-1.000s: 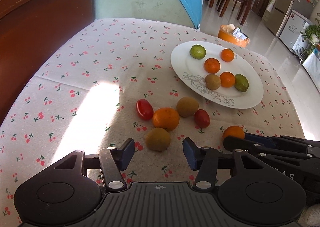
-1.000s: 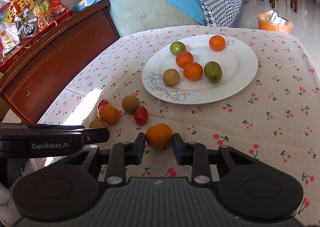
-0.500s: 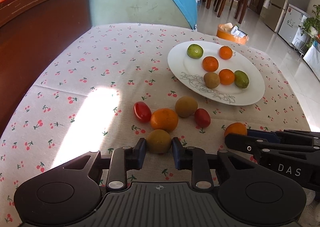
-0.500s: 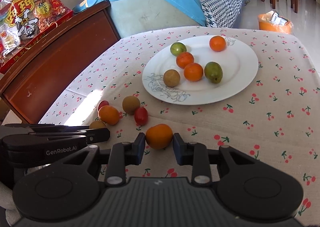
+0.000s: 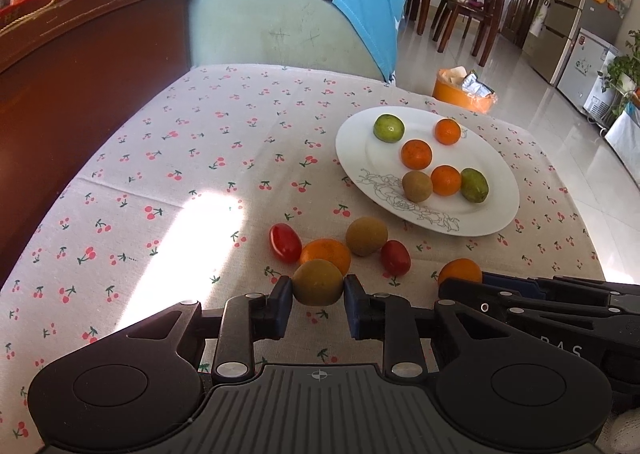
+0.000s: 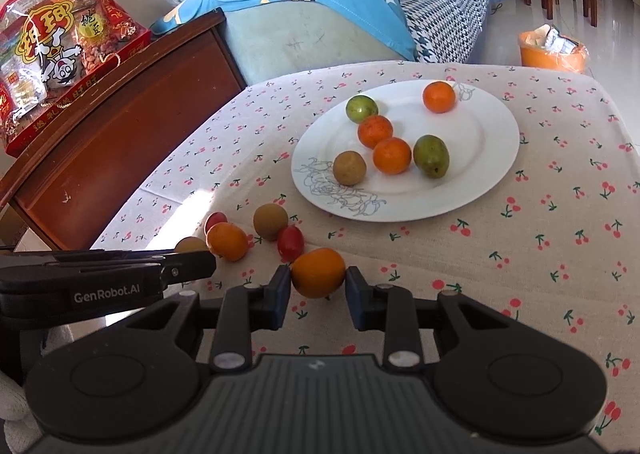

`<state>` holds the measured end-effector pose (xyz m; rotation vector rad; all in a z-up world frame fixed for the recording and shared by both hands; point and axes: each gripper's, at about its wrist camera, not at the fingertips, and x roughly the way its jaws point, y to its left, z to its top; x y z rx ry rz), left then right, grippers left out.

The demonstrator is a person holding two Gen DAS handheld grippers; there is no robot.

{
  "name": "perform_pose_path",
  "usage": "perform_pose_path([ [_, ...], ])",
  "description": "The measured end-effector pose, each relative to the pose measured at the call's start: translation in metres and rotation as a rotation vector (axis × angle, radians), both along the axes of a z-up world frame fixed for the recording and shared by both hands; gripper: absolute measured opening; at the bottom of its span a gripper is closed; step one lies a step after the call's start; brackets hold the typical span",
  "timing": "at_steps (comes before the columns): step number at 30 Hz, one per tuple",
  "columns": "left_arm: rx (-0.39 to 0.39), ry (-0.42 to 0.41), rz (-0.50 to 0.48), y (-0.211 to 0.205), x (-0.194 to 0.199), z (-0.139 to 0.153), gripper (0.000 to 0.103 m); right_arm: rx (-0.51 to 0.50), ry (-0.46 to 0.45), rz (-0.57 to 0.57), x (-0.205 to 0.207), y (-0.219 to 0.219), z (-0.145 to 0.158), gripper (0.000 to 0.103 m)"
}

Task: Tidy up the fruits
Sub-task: 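Carry the orange and kiwi onto the plate and open both grippers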

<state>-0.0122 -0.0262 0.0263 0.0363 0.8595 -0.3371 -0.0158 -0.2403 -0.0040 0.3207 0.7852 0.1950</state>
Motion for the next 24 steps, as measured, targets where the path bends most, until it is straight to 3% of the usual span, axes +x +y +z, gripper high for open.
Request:
perform_pose_path([
  [18, -0.071, -0.112, -0.044, -0.033, 0.034, 0.052, 0.025, 0.020, -0.096, -0.044, 0.027, -0.050, 0.054, 0.030],
  [24, -0.060, -0.097, -0.081, -0.053, 0.062, 0.049, 0.025, 0.021, -0.093, -0.093, 0.059, -0.084, 0.057, 0.030],
])
